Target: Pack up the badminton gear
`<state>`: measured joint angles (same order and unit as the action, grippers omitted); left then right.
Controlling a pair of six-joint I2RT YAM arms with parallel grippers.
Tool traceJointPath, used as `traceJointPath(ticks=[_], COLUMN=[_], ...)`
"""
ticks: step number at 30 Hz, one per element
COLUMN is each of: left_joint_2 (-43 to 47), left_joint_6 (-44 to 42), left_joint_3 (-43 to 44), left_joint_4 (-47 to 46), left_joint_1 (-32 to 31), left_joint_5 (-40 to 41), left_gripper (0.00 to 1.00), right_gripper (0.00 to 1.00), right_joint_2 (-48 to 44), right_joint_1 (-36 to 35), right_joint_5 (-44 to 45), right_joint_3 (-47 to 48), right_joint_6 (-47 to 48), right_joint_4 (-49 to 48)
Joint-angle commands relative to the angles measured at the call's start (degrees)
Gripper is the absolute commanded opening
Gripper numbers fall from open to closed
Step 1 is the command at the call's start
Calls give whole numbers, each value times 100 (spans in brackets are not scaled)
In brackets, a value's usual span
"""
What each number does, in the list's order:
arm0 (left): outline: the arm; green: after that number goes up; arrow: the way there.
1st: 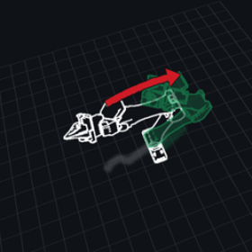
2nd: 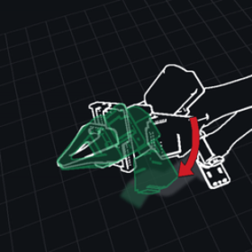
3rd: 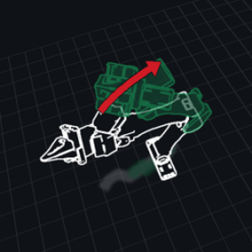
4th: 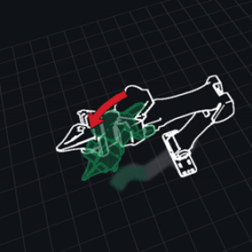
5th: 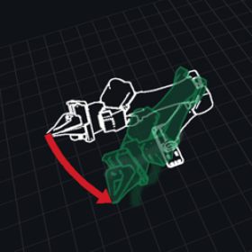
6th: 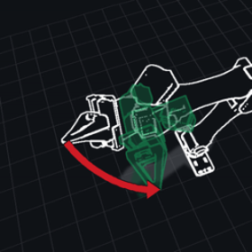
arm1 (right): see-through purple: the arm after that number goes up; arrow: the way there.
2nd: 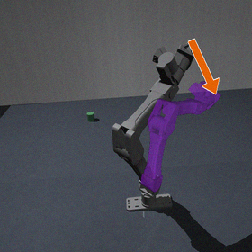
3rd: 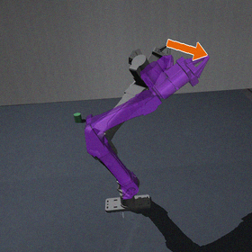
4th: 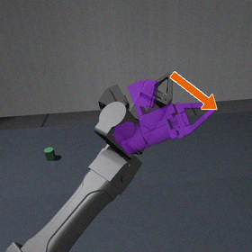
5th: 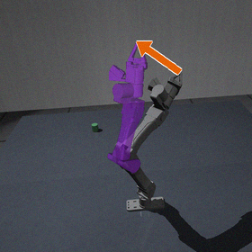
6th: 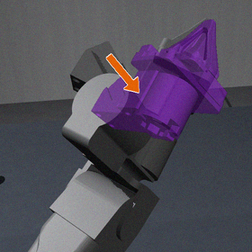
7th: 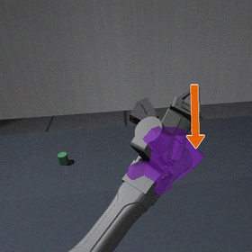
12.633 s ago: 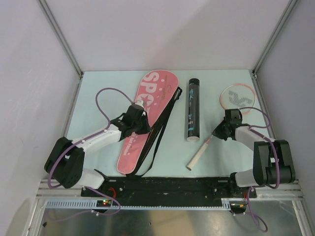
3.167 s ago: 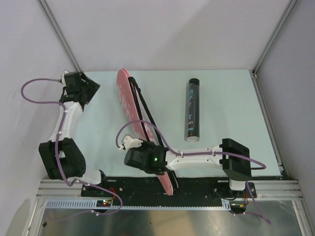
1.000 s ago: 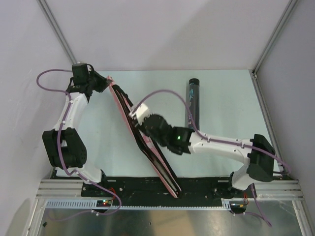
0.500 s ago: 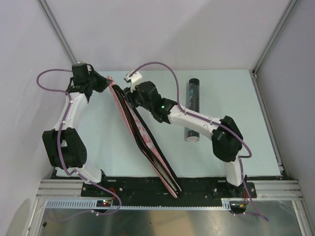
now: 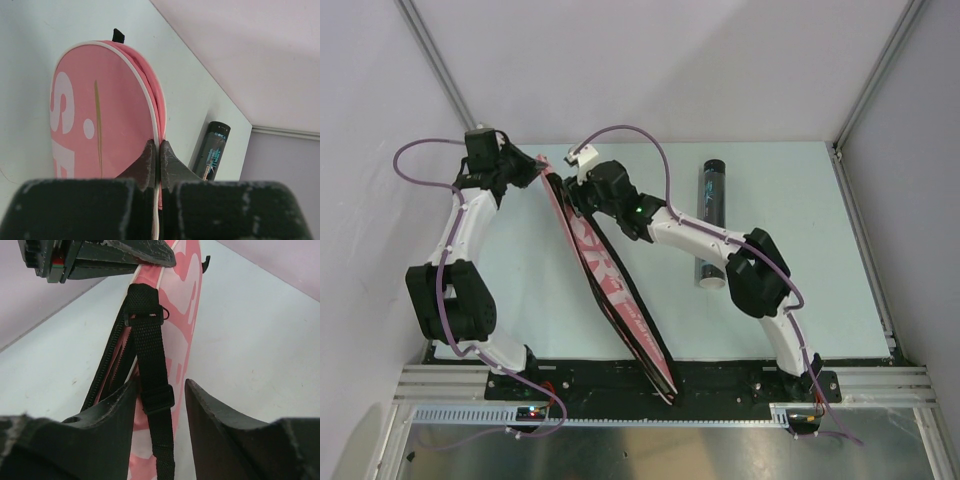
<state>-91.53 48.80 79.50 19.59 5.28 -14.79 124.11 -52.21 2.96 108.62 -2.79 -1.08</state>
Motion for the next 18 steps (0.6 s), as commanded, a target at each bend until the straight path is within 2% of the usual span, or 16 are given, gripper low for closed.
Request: traceJointPath(ticks=[1,2,5,7,13,18], left_joint_2=[210,212,208,228,286,239], left_joint_6=[-173,-175,-188,-228,-313,-326], left_joint_3=[11,12,-3,-27,-92,-93], left_joint_4=[86,79,79,77,73,79], left_joint_1=[-67,-69,-63,-64,-66,-68], left_joint_5=[-247,-241,-210,-150,-1,15], left_gripper=[0,0,0,0,0,0], right_gripper=[41,36,11,3,0,0], right_joint_2=[259,274,277,244,14,-213], right_joint_1=[164,201,281,305,309,219], right_joint_5=[-25,-37,36,127,308,66], right_joint_3=[359,404,551,580,627,675], right_joint_6=[65,58,105,200,252,252], right_joint_4=[-53,-25,50,21,-160,-86])
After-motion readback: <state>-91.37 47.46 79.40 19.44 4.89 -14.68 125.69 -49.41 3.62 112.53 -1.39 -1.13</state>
